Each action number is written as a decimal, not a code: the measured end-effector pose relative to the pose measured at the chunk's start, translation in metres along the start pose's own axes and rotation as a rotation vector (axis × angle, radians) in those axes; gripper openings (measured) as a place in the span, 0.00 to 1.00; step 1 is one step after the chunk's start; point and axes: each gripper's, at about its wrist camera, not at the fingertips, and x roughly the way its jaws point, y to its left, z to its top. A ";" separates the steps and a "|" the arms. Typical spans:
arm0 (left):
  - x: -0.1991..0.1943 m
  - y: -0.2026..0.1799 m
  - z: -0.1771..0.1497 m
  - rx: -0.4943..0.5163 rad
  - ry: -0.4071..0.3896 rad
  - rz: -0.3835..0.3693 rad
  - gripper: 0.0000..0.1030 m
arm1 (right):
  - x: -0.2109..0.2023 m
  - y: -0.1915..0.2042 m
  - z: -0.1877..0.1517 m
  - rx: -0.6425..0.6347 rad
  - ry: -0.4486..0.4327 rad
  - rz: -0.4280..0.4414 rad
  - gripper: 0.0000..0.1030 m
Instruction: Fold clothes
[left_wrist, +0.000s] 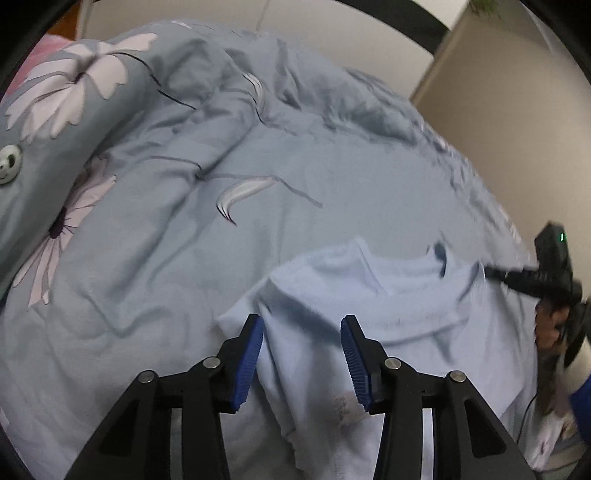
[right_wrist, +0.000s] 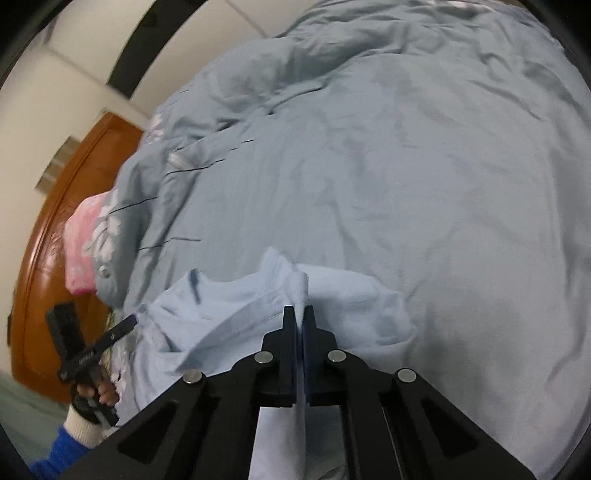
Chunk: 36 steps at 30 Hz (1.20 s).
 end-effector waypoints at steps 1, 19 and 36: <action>0.003 -0.001 0.000 0.013 0.009 0.011 0.46 | 0.001 -0.003 -0.001 0.018 -0.002 0.003 0.02; -0.022 -0.006 0.009 0.019 -0.095 -0.033 0.03 | -0.012 -0.005 -0.001 0.082 -0.054 0.098 0.02; 0.022 0.040 0.033 -0.278 -0.025 -0.045 0.07 | 0.006 -0.047 0.024 0.149 -0.051 -0.111 0.03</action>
